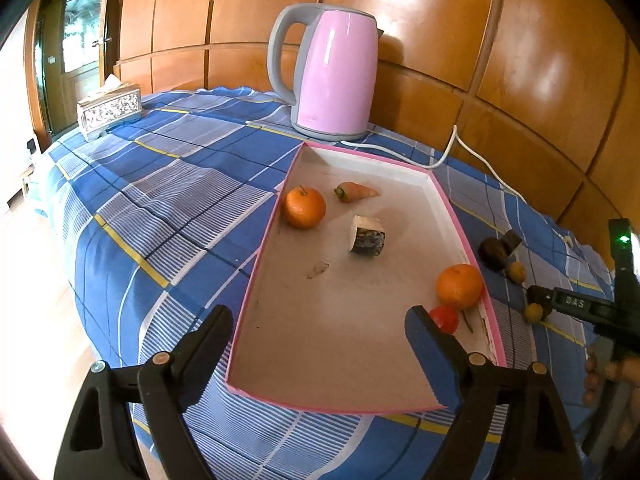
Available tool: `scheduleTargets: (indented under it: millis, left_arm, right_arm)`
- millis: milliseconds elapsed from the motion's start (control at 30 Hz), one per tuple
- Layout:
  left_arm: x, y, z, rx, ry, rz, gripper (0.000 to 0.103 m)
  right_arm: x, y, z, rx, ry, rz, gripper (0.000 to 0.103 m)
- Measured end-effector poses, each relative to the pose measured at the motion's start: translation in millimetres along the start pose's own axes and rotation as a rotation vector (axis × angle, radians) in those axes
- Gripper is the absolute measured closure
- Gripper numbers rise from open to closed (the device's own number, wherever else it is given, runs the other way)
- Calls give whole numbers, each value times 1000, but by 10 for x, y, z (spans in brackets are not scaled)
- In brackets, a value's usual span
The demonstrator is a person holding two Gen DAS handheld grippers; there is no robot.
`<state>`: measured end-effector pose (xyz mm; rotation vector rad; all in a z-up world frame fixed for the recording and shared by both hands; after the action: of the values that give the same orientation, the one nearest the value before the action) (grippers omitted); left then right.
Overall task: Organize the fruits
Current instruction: 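Reach the right gripper to the dark round fruit and grasp it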
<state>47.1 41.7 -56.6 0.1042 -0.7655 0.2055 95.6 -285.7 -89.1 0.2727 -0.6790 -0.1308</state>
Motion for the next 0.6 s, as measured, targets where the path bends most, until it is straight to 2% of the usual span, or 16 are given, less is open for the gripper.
scheduleTargets:
  millis: [100, 167, 200, 367, 600]
  left_arm:
    - [-7, 6, -27, 5, 9, 0, 14]
    - [-11, 13, -49, 6, 15, 2, 14]
    - [-13, 17, -57, 5, 18, 3, 14]
    - [-22, 21, -65, 7, 22, 4, 14]
    - [-16, 2, -42, 10, 19, 0, 14]
  right_arm:
    - [36, -15, -96, -13, 17, -14, 39]
    - [57, -52, -130, 7, 24, -45, 52]
    - [61, -64, -146, 14, 29, -52, 53]
    - [10, -128, -95, 30, 5, -56, 53]
    - [-62, -392, 85, -12, -48, -134, 53]
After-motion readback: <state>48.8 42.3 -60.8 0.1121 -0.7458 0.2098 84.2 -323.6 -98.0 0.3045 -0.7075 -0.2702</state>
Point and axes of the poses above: each gripper's, at about its wrist camera, not at the fingertips, and z roughly against the way its jaws point, y to its left, x to its top, the point moved 4 cm from there along -z, roughly the way its jaws point, and after that the axes turned 15 degrees about x, right-handed, at the moved point
